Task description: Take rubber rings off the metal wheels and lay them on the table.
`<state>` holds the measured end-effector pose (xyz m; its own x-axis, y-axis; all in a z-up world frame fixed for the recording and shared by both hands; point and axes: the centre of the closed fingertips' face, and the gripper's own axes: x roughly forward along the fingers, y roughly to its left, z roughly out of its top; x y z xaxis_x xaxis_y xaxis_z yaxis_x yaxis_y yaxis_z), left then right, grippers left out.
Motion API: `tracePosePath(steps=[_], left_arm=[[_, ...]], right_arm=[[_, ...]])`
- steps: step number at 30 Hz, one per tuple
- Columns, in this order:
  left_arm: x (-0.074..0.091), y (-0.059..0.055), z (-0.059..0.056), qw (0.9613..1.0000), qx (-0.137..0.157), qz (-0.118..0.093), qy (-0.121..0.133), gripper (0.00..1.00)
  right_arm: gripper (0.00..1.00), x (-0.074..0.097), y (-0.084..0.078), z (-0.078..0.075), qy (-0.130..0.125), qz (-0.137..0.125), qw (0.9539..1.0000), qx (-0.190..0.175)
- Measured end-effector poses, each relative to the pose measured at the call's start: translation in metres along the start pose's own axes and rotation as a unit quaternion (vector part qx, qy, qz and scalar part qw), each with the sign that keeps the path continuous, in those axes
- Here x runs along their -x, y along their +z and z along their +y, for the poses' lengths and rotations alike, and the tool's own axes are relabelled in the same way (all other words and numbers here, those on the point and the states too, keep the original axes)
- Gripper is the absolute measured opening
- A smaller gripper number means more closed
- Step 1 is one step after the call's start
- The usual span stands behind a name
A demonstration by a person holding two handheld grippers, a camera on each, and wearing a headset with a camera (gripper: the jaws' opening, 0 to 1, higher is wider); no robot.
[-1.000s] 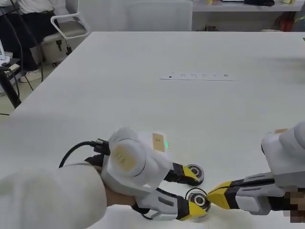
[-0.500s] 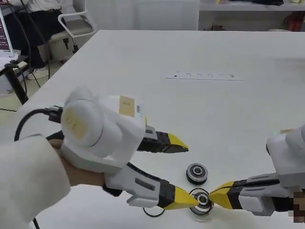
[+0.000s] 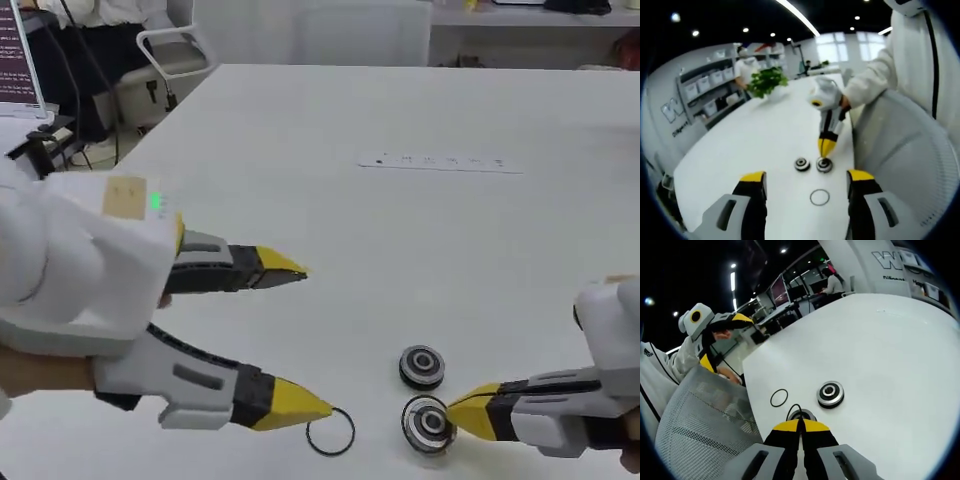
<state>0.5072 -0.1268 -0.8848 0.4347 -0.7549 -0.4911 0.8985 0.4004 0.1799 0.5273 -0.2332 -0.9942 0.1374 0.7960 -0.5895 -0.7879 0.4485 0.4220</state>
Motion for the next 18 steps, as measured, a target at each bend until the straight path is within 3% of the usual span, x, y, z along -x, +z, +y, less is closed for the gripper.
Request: tracePosePath(steps=[6,11,18], left_arm=[[0.017,-0.008,-0.009,0.9995,0.021,-0.016,0.017,0.73],[0.024,-0.019,-0.012,0.9973,0.049,-0.022,0.049,0.87],[0.026,-0.033,-0.018,0.9931,0.092,-0.026,0.068,0.9]], right_arm=[[0.0,0.001,0.002,0.001,0.002,-0.005,1.0,-0.001],[0.0,0.002,0.002,0.001,0.003,-0.005,1.0,-0.007],[0.0,0.002,0.003,0.002,0.004,-0.007,0.9999,-0.01]])
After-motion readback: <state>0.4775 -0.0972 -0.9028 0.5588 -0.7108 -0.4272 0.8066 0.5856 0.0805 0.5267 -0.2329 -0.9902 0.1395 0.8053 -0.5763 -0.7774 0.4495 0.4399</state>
